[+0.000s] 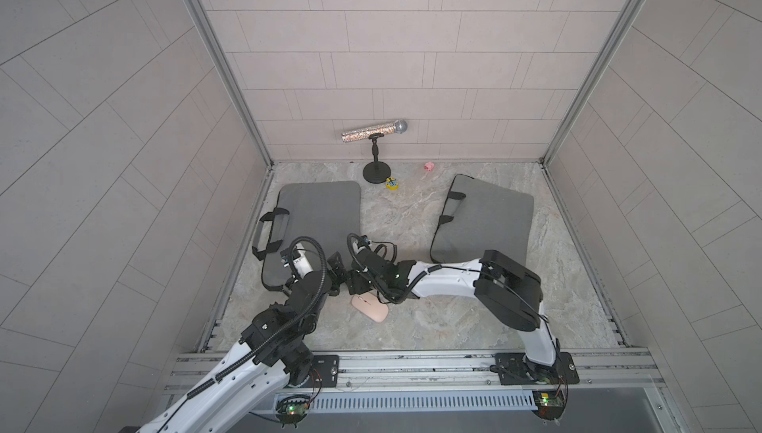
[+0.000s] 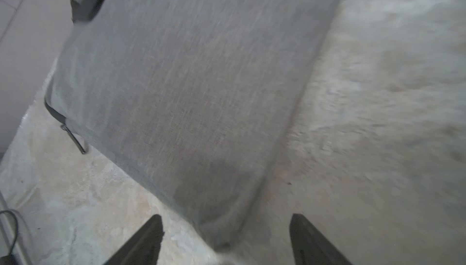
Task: Put the mouse into the laptop bag
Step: Adjust the zippered laptop bag at the center of the board.
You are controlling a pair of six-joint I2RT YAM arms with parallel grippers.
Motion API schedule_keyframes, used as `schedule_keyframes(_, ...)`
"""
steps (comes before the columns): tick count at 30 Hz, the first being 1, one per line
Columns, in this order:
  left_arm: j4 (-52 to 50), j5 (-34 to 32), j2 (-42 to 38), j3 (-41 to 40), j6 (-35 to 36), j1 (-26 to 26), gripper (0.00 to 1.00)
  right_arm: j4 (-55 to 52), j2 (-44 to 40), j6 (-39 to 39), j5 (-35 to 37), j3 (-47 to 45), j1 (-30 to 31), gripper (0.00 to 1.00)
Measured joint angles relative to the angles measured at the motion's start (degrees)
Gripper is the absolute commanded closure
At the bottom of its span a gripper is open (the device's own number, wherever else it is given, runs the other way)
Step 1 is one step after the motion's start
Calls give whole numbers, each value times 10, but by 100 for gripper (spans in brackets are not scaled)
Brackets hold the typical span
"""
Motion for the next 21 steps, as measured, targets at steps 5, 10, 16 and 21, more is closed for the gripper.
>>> schedule_keyframes(5, -1, 9, -8, 2, 0, 7, 0, -1, 20, 10, -19, 18, -10, 99)
schedule_keyframes(10, -2, 27, -20, 3, 2, 10, 0, 31, -7, 23, -48, -32, -49, 100)
schedule_keyframes(16, -7, 54, -24, 9, 2, 10, 0, 18, -133, -5, -66, -185, -136, 100)
schedule_keyframes(21, -3, 85, -18, 9, 1, 11, 0, -33, -221, -45, -74, -264, -247, 94)
